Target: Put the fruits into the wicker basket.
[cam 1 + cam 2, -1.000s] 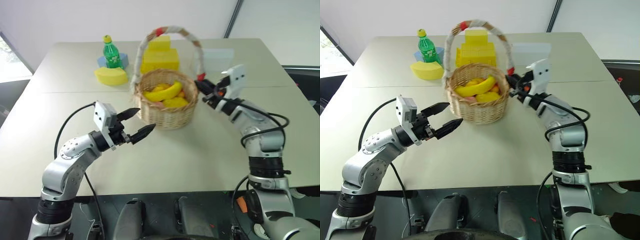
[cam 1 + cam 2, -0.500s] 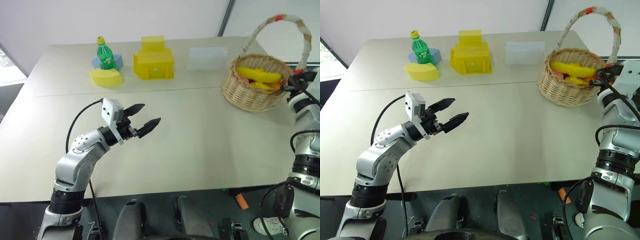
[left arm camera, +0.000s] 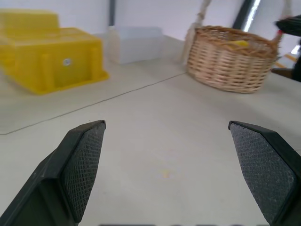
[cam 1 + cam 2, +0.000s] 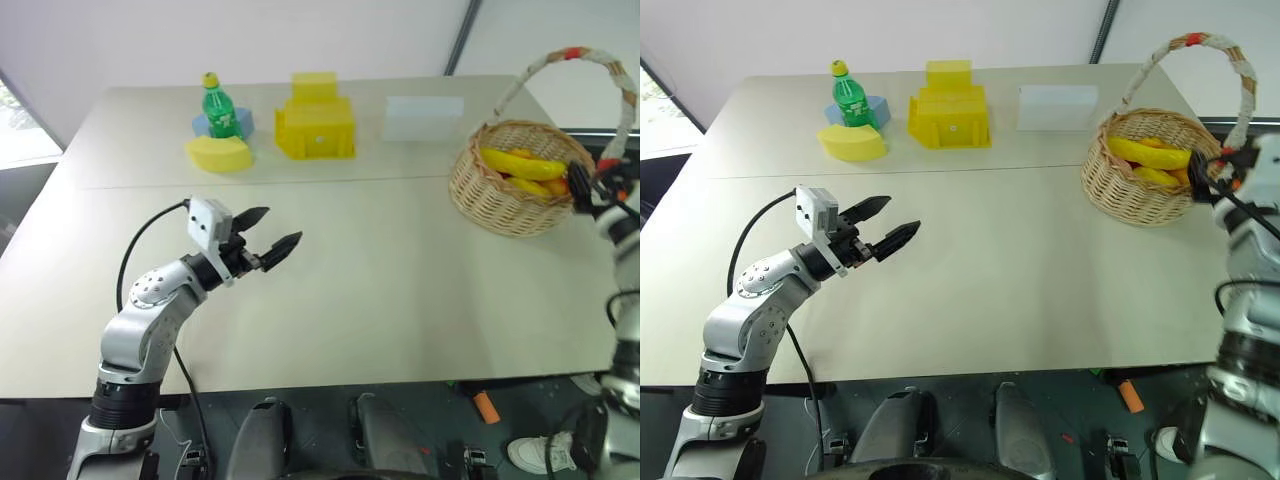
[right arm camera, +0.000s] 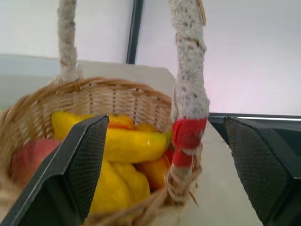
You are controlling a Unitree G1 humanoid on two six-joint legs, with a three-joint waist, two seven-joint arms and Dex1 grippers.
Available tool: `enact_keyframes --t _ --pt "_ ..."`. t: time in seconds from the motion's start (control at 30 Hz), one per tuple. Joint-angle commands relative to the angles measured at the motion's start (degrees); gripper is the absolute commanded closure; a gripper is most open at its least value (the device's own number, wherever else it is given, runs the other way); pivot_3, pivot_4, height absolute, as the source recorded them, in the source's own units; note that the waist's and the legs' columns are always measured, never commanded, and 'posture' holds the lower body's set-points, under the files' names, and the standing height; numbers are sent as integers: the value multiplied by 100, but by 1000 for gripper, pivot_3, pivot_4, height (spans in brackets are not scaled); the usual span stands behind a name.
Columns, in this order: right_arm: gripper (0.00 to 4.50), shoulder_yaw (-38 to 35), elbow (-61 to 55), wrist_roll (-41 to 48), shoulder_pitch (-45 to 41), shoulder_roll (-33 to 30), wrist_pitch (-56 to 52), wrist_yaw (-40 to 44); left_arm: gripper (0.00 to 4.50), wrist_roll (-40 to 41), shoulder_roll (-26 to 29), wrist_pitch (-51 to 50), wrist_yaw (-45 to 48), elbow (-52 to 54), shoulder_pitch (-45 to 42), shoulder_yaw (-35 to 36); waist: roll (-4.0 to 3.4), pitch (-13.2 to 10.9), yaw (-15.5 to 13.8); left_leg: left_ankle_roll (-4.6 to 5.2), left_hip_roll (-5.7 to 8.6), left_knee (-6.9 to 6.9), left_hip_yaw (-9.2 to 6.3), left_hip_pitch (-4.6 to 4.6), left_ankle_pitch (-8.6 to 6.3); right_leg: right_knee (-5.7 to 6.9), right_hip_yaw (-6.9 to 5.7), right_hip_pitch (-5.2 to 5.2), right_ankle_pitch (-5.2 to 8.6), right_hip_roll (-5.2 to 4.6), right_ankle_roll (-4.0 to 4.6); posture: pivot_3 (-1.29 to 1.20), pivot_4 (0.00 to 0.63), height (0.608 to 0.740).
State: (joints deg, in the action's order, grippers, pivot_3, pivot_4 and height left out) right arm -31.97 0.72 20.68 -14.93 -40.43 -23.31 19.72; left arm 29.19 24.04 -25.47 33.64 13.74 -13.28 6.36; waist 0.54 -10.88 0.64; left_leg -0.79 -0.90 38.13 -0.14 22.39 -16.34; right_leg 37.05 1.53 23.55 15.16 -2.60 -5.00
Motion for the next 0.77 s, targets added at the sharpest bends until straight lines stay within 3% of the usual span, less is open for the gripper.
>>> enact_keyframes --t 0.03,0.27,0.43,0.77 --pt "272 -271 -800 650 489 -79 -275 676 0 -246 127 282 -242 -202 136 407 0 0 14 0 0 1 1 0 0 0 1 -1 0 0 0 0 150 740" --pt "272 1229 -1850 881 763 181 -157 1773 0 -376 362 429 -302 -350 528 842 0 0 92 1 -6 1 1 -14 0 6 1 -2 0 13 0 0 150 740" --pt "272 2424 -1487 379 296 641 195 1948 0 -579 373 487 -512 -279 815 908 1 0 32 0 -6 1 -2 -9 0 5 -2 -1 0 3 1 0 150 740" --pt "272 2661 -695 136 -16 878 815 2248 0 -468 222 551 -524 68 1108 917 6 1 -14 0 3 1 -8 1 -1 -1 -9 -1 0 -19 0 0 150 740"
